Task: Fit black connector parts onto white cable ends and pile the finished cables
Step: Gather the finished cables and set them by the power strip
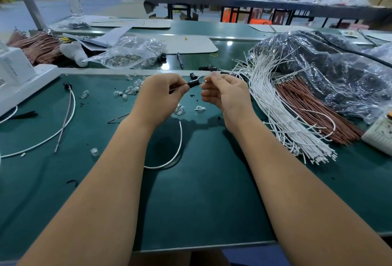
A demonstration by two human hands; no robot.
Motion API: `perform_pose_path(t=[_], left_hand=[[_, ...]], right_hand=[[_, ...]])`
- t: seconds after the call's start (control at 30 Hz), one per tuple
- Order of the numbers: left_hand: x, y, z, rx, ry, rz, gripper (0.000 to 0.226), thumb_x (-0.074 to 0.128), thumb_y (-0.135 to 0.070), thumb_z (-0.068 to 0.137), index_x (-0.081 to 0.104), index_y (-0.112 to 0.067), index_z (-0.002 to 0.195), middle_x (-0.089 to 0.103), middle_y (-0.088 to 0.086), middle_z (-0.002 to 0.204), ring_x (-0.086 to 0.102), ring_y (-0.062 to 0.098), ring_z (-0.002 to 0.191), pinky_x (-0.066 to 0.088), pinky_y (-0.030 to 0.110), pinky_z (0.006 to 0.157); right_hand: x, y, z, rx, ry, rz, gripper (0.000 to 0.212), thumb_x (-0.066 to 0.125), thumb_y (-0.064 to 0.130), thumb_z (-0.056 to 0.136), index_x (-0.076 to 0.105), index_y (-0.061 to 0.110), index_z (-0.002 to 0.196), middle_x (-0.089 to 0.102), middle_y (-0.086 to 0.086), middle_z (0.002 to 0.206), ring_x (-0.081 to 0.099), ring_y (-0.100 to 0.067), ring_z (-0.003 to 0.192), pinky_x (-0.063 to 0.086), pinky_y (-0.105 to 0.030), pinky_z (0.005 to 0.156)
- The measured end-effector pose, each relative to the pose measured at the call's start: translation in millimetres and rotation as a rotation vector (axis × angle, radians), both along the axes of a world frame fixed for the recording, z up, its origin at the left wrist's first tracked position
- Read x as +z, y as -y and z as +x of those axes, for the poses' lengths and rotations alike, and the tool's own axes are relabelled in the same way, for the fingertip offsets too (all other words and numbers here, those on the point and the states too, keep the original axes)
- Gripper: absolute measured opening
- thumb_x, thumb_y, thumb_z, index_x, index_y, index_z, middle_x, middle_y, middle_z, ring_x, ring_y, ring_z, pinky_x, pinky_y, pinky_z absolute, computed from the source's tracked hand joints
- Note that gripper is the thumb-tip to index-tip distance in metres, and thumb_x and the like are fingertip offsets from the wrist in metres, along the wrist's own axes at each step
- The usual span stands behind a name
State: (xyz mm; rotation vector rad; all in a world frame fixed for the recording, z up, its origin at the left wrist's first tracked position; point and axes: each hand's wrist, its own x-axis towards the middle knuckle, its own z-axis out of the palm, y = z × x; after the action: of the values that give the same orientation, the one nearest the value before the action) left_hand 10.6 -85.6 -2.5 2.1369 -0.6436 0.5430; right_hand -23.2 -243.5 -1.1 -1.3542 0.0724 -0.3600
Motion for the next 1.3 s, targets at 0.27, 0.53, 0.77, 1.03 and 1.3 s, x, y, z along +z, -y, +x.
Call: perform_pose_path(t=[0.27,0.53,0.77,1.03,1.3], left_hand=[[-0.6,0.9,-0.5,-0.025,0.001,0.056,0.010,0.067,-0.018,0.089,0.074,-0.011,0.088,0.068,0.003,0.070,0.060,0.015,0.064,0.045,0.025,0.063],[0.1,5.7,-2.7,-0.087,-0.178,-0.131,0.012,0.065,-0.014,0.090,0.070,-0.015,0.078,0.067,0.000,0.066,0.057,0.016,0.060,0.050,0.031,0.061],[0.7,5.2,-2.7,-0.094,-0.207,-0.151,0.013,0.065,-0.013,0.090,0.070,-0.010,0.078,0.066,0.005,0.065,0.057,0.019,0.061,0.051,0.038,0.061],[2.9,6.2,-7.0,-0.105,-0.228,-0.169,0.016,0.063,-0.012,0.091,0.069,-0.009,0.077,0.068,0.010,0.068,0.057,0.019,0.062,0.051,0.037,0.063],[1.6,5.3,-4.9,-0.110,-0.247,-0.144,0.024,0.061,-0.015,0.092,0.063,-0.019,0.068,0.064,-0.002,0.061,0.057,0.015,0.060,0.052,0.036,0.066]], right_hand=[[-1.5,-0.1,1.3,-0.069,0.052,-0.134,0.013,0.062,0.001,0.091,0.063,0.008,0.080,0.066,-0.004,0.066,0.064,-0.009,0.055,0.054,-0.021,0.058],[-1.7,-1.0,0.5,-0.046,0.070,-0.107,0.013,0.063,0.000,0.090,0.065,0.007,0.080,0.065,0.000,0.061,0.063,-0.010,0.054,0.054,-0.022,0.058],[-0.7,-1.9,-1.9,-0.076,0.071,-0.175,0.011,0.064,0.002,0.090,0.065,0.007,0.081,0.065,-0.002,0.064,0.062,-0.008,0.054,0.053,-0.021,0.056],[-0.9,-1.6,-3.3,-0.086,0.076,-0.224,0.007,0.064,0.005,0.091,0.066,0.006,0.084,0.066,-0.003,0.067,0.062,-0.008,0.056,0.053,-0.021,0.057],[-1.3,-3.0,-3.3,-0.112,0.074,-0.271,0.006,0.064,0.006,0.091,0.066,0.006,0.085,0.065,-0.004,0.068,0.062,-0.007,0.054,0.054,-0.022,0.057]])
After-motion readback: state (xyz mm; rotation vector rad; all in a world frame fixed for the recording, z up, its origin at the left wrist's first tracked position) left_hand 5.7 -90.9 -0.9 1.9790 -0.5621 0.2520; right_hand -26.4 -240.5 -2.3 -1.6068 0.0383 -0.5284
